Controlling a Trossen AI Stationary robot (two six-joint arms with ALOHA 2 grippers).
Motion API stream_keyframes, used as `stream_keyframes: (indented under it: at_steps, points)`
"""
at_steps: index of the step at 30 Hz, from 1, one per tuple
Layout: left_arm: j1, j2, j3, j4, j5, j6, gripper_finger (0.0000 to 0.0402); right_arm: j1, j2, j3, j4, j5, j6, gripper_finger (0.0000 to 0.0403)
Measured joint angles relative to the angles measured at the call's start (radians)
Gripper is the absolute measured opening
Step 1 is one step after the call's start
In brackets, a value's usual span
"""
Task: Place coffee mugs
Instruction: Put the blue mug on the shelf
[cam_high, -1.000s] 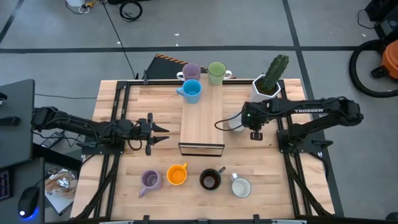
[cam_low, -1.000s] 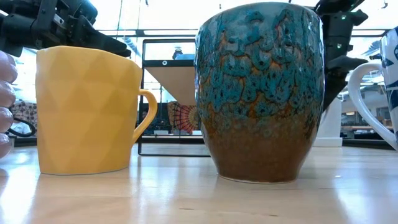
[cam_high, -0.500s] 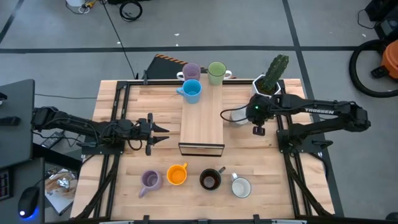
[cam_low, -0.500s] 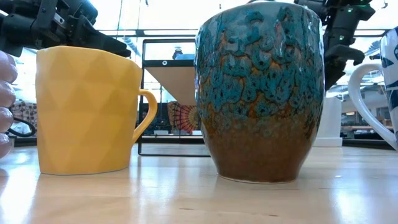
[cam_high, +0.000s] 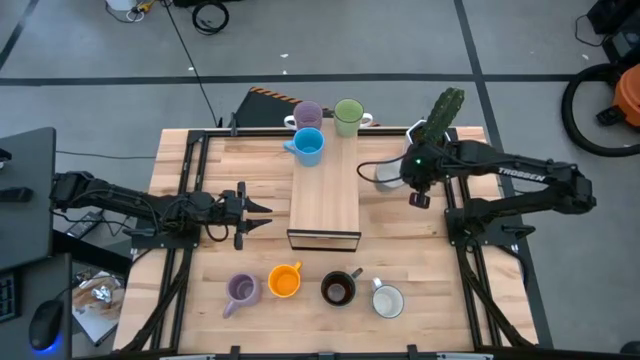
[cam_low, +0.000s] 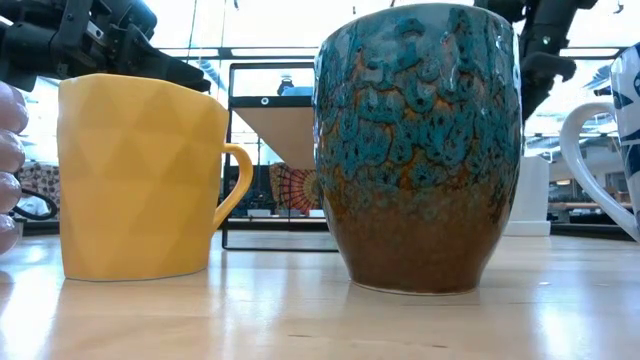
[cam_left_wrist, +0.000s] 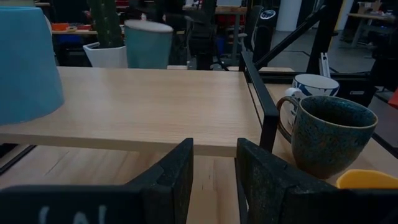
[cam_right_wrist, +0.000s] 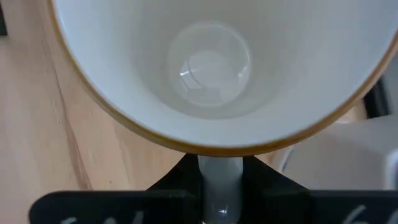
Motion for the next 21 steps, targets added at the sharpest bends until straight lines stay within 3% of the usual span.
stream_keyframes:
  at_steps: [7,21]
  points:
    - [0.0,0.0,0.0,0.0,0.0,0.004,0.013,-0.001,0.032,0.164,-0.094,0.072,-0.015,0.0053]
    - [0.0,0.0,0.0,0.0,0.0,0.002,0.013,-0.013,0.143,0.415,-0.178,0.086,-0.101,0.0053]
